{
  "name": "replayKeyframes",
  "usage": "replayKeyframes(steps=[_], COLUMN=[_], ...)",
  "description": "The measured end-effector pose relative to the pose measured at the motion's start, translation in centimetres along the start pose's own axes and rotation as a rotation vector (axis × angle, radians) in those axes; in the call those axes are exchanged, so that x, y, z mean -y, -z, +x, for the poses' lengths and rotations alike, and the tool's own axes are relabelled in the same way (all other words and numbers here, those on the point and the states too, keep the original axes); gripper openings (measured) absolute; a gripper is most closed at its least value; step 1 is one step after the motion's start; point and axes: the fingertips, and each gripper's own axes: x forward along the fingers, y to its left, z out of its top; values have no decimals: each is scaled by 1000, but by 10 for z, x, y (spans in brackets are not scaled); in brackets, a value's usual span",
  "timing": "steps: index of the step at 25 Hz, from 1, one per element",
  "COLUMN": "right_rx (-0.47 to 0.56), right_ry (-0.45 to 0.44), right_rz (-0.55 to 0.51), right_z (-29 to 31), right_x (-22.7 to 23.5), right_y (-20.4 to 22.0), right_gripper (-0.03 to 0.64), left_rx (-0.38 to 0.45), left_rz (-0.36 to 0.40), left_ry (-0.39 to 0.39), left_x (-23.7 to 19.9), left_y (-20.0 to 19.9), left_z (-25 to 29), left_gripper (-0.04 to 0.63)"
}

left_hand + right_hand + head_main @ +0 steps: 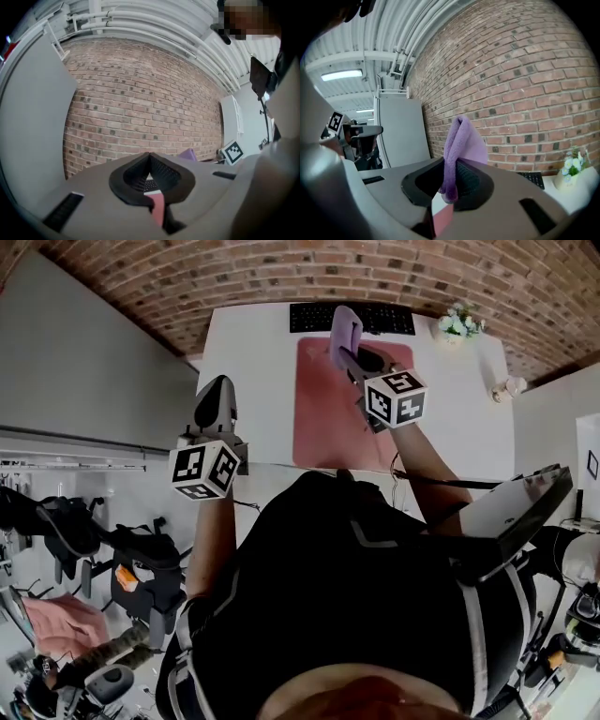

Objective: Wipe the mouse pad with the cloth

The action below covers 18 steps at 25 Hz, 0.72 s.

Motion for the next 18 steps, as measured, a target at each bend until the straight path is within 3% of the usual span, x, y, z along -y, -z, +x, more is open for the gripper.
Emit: replayKeyframes(steps=[5, 10, 18], right_rx=[32, 59, 68], right_ry=[28, 44, 58], right_rz=[-61, -105, -91], right_z=[-21, -31, -40], right_x=[-6, -11, -11], right_y=[-10, -19, -19], right_gripper=[54, 54, 54], left_rx=[-6, -27, -52], left_rz=[95, 78, 49], left_ry=[-8, 30, 73], left_x=[11, 30, 46], left_y=[-7, 6, 18], left_z=[0, 4, 7], left_gripper=[5, 5, 5])
